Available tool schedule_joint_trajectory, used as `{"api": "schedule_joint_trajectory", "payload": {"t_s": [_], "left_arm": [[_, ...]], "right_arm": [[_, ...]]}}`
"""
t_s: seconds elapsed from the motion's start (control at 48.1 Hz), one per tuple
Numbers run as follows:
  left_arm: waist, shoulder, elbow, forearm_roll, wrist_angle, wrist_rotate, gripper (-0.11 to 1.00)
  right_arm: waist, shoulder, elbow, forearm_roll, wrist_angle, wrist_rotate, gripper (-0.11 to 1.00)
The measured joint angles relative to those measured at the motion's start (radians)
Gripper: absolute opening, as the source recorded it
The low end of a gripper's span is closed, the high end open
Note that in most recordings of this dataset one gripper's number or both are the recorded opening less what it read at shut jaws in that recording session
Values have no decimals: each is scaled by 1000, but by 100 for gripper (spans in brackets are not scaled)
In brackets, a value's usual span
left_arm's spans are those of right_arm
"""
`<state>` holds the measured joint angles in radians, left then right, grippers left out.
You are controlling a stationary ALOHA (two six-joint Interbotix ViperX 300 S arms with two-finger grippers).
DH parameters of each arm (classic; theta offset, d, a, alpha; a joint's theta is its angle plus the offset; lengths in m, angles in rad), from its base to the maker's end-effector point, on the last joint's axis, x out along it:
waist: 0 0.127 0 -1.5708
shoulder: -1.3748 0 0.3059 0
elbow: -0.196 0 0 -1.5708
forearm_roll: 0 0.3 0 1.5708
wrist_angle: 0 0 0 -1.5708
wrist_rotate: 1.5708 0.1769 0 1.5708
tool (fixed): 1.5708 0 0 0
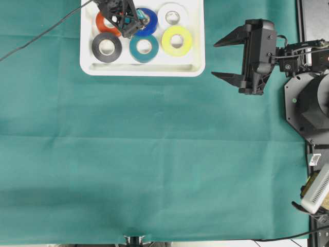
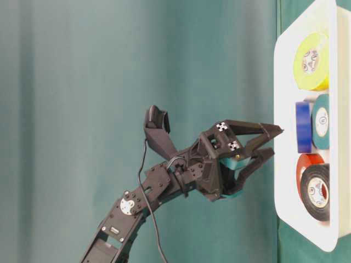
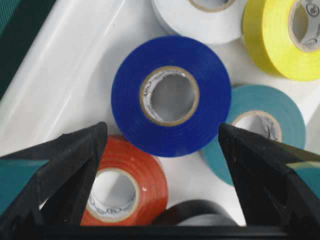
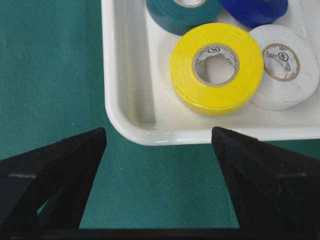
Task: Put the tape alternately from left to right into the white case.
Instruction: 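Open the left gripper and withdraw it from the tray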
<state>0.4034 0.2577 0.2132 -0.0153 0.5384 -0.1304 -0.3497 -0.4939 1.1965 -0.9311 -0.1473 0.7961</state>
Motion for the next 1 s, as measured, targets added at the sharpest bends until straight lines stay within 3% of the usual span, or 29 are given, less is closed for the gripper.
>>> {"api": "schedule_joint_trajectory", "payload": {"t_s": [0.312, 0.79, 0.998], "left_arm": [[-87, -49, 40, -2, -2, 81, 98], [-196, -117, 121, 0, -2, 84, 98], [-268, -155, 196, -2, -51, 126, 98]], "right_arm": [[0, 0, 0, 0, 0, 2, 79], [0, 0, 0, 0, -25, 3, 79], [0, 0, 0, 0, -28, 2, 79]]}}
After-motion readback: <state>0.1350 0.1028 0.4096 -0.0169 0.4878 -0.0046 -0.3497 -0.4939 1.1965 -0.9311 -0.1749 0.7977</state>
